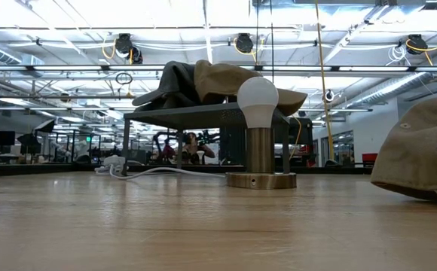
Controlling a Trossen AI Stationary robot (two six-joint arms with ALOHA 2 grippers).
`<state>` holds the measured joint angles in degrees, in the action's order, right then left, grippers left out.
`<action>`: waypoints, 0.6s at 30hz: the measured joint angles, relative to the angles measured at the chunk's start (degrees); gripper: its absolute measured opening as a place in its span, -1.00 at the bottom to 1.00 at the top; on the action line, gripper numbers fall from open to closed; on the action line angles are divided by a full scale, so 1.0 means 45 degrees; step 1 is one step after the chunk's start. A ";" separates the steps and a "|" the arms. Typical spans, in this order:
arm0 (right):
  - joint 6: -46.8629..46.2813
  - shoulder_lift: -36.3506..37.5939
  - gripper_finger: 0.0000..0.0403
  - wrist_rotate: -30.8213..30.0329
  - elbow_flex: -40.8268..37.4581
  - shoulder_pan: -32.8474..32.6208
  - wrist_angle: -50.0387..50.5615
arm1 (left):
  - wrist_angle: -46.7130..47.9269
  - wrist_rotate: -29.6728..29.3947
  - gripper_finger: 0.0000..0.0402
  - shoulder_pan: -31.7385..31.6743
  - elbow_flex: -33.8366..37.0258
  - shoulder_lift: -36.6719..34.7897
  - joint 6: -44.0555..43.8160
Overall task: Pick & Place hat
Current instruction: Stack the brown cap on the other brown cap on the shelf
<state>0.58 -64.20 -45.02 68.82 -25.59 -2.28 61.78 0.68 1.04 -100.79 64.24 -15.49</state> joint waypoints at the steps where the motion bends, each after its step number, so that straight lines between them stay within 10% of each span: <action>1: -0.0101 0.0000 0.25 -0.0021 0.0000 -0.0048 0.0004 | -0.0343 -0.0124 0.77 0.0181 0.0534 -0.0314 -0.0179; 18: -0.0553 -0.0372 0.25 -0.1123 0.0243 -0.1491 0.0544 | -0.7235 -0.0840 0.72 0.2818 0.7676 -0.4108 -0.2031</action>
<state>-1.90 -65.88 -50.08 69.91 -32.30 0.16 29.22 -3.11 13.72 -66.25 45.75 -24.63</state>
